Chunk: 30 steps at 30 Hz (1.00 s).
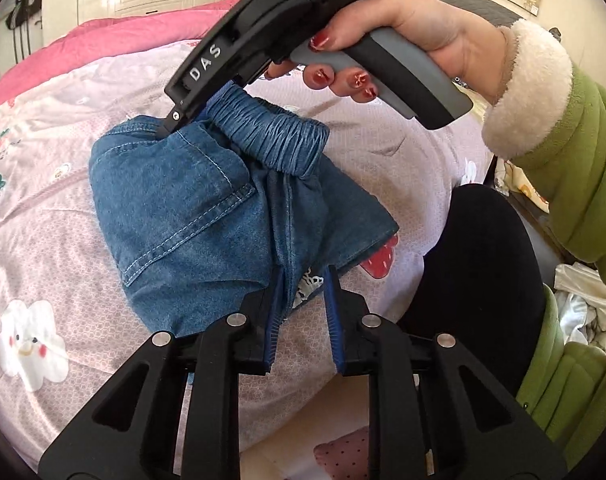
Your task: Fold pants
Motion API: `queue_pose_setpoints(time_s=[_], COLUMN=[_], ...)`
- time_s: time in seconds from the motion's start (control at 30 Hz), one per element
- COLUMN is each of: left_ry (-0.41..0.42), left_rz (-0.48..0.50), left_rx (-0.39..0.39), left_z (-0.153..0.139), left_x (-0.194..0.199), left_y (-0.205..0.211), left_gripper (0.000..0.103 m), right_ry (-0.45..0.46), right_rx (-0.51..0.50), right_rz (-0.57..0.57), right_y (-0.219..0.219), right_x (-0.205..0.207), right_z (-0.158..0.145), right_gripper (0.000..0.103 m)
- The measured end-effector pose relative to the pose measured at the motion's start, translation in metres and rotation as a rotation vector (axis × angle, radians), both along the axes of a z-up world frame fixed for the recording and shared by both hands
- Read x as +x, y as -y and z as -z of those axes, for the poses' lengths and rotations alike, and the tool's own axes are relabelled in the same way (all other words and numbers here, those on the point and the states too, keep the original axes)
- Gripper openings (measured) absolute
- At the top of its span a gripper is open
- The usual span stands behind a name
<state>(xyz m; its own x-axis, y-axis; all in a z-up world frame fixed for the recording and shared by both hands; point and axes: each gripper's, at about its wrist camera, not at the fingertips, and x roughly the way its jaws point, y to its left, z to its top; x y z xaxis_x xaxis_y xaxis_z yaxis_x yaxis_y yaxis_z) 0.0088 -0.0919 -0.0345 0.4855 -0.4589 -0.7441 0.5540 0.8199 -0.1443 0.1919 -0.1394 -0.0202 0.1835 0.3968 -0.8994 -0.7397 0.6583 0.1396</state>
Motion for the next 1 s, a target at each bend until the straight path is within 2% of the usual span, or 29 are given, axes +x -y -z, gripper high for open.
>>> queue_pose_setpoints(time_s=[0.03, 0.1, 0.27, 0.3, 0.37, 0.4, 0.47, 0.53, 0.63, 0.7, 0.73, 0.77, 0.83, 0.9, 1.0], left_ry=[-0.004, -0.006, -0.013, -0.019, -0.025, -0.025, -0.025, -0.026, -0.026, -0.025, -0.025, -0.027, -0.031, -0.033, -0.033], left_rz=[-0.001, -0.002, -0.009, -0.01, -0.013, -0.013, -0.012, -0.013, -0.015, -0.017, -0.018, -0.02, -0.02, -0.02, -0.02], left_rx=[0.003, 0.007, 0.003, -0.002, -0.011, -0.012, -0.013, -0.016, -0.014, -0.014, -0.014, -0.018, -0.022, -0.022, -0.022], left_z=[0.002, 0.003, 0.007, 0.006, 0.007, 0.007, 0.006, 0.007, 0.005, 0.005, 0.005, 0.006, 0.006, 0.006, 0.007], left_x=[0.0, -0.002, 0.002, 0.002, 0.003, 0.004, 0.004, 0.004, 0.004, 0.003, 0.003, 0.004, 0.004, 0.005, 0.006], left_y=[0.001, -0.003, 0.003, 0.0, -0.002, -0.003, -0.004, -0.004, -0.005, -0.005, -0.004, -0.005, -0.005, -0.006, -0.006], left_gripper=[0.013, 0.013, 0.013, 0.013, 0.013, 0.013, 0.013, 0.013, 0.013, 0.013, 0.013, 0.013, 0.013, 0.013, 0.013], right_ry=[0.025, 0.101, 0.137, 0.134, 0.05, 0.039, 0.048, 0.047, 0.041, 0.037, 0.034, 0.036, 0.084, 0.131, 0.203], right_rx=[-0.01, -0.029, -0.041, -0.037, 0.051, 0.086, 0.1, 0.104, 0.055, 0.01, -0.005, -0.03, -0.076, -0.081, -0.07], right_rz=[-0.001, 0.008, 0.019, 0.038, 0.059, 0.078, 0.053, 0.029, -0.009, -0.028, -0.036, -0.047, -0.059, -0.039, -0.018], right_y=[-0.001, -0.003, -0.008, -0.006, 0.002, 0.007, 0.008, 0.003, -0.008, -0.014, -0.016, -0.018, -0.02, -0.019, -0.016], right_x=[-0.001, -0.002, 0.01, 0.015, 0.022, 0.024, 0.02, 0.016, 0.01, 0.005, 0.002, -0.003, -0.012, -0.016, -0.017], right_z=[-0.001, -0.009, -0.009, -0.007, -0.009, -0.012, -0.017, -0.019, -0.012, -0.003, 0.001, 0.007, 0.012, 0.008, -0.005], right_gripper=[0.004, 0.003, 0.0, 0.0, 0.0, 0.001, 0.013, 0.046, 0.048, 0.04, 0.03, 0.025, 0.012, 0.003, 0.002])
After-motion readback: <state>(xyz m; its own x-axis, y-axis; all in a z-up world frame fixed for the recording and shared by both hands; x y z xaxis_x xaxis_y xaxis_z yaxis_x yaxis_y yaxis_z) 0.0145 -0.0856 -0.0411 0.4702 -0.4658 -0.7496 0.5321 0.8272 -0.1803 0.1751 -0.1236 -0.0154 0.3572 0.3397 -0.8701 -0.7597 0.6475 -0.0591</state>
